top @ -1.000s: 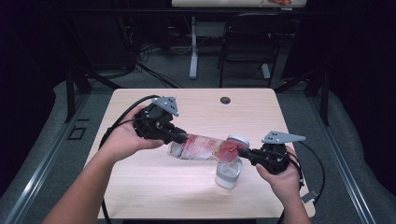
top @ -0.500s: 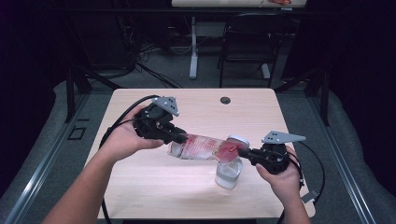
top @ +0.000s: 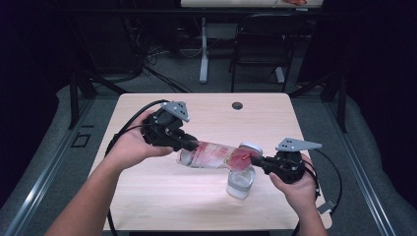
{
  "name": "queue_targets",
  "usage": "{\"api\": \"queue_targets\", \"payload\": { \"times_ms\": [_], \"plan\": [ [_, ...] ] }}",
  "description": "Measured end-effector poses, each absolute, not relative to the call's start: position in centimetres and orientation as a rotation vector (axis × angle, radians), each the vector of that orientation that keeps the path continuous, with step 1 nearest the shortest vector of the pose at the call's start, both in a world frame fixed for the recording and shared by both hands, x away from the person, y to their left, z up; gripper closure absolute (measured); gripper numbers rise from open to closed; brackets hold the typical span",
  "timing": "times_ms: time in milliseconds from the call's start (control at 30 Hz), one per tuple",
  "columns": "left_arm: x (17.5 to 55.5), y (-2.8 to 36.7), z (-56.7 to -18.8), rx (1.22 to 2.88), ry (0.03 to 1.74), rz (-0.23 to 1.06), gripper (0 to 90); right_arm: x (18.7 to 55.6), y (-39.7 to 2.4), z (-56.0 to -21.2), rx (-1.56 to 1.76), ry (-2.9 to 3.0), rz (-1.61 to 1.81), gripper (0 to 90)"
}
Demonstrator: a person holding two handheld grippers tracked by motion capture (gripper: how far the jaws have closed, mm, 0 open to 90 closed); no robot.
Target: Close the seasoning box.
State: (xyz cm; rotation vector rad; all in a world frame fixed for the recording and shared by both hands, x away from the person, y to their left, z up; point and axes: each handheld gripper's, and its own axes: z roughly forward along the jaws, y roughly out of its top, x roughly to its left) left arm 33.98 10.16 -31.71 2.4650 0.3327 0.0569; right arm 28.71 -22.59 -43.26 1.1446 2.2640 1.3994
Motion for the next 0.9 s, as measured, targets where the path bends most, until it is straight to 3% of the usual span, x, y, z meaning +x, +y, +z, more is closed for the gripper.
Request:
{"api": "queue_targets", "payload": {
  "times_ms": [900],
  "plan": [
    [33.84,9.68,-31.36,2.449,0.304,0.057,79.5,28.41,-22.76,-43.32,1.154,2.259,1.411,88.4]
  ]
}}
